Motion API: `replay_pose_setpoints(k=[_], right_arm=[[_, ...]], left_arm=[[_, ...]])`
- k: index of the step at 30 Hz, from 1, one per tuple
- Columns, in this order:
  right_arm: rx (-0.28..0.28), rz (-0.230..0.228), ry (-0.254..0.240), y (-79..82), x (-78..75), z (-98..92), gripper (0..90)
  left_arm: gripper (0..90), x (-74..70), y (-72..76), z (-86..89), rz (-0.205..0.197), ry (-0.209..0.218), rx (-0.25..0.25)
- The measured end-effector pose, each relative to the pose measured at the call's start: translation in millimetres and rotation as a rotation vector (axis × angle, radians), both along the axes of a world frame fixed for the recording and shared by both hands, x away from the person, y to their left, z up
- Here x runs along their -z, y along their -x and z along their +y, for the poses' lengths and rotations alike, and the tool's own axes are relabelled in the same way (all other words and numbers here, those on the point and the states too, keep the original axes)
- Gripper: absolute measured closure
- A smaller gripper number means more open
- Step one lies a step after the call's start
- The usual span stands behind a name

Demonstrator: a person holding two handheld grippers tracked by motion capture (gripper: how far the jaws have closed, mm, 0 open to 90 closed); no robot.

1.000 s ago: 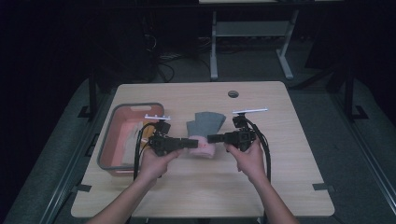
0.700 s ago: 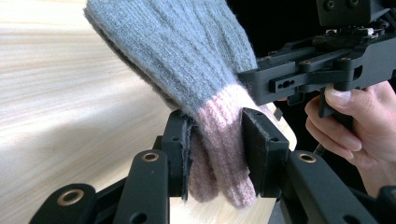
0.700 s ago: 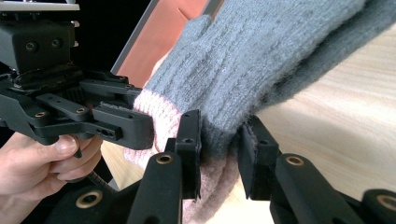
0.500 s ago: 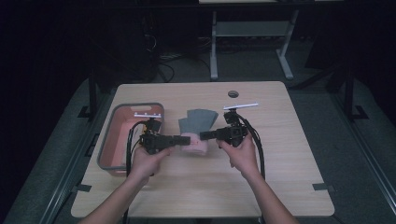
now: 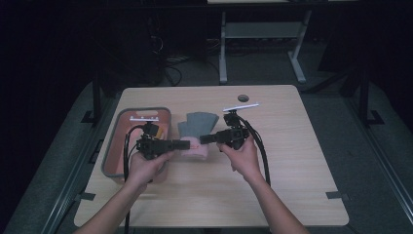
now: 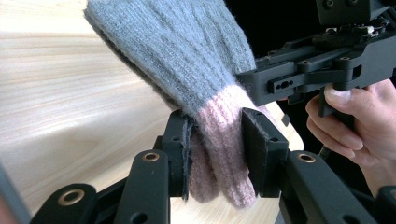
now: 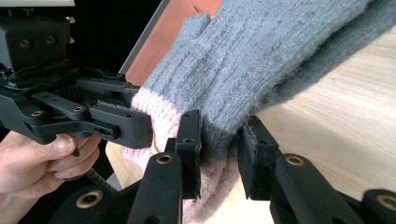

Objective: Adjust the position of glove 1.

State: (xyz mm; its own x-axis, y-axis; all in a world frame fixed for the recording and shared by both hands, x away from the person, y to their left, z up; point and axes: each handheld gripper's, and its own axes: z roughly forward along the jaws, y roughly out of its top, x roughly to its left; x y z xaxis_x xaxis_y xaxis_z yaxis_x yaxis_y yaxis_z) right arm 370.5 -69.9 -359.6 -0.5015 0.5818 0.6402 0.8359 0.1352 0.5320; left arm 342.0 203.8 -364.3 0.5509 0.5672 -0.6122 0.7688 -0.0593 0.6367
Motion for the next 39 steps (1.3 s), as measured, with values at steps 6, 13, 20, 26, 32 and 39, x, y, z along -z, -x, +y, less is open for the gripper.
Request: replay_pose_setpoints(k=[6, 13, 20, 26, 32, 39], right_arm=[[-0.014, -0.006, -0.001, -4.1, -2.6, 9.1, 71.7], [-0.028, -0.006, -0.003, -9.1, -4.1, 19.0, 71.7], [-0.039, -0.011, -0.003, -13.1, -6.5, 29.5, 71.6], [-0.051, -0.012, -0.005, -16.7, -8.6, 38.7, 71.6], [-0.067, -0.014, -0.018, -20.9, -11.2, 49.3, 71.6], [-0.081, -0.018, -0.027, -23.1, -15.1, 61.7, 71.6]], left_arm=[[64.1, -3.1, 0.1, 8.4, -0.006, -0.011, -0.016], [64.2, -6.7, -0.8, 17.0, -0.003, -0.016, -0.029], [64.4, -9.7, -1.1, 26.3, -0.003, -0.013, -0.045], [64.4, -10.9, -1.9, 35.7, -0.006, -0.008, -0.053], [64.4, -15.1, -1.2, 47.1, -0.013, -0.011, -0.069], [64.4, -20.2, 0.5, 58.5, -0.028, -0.030, -0.086]])
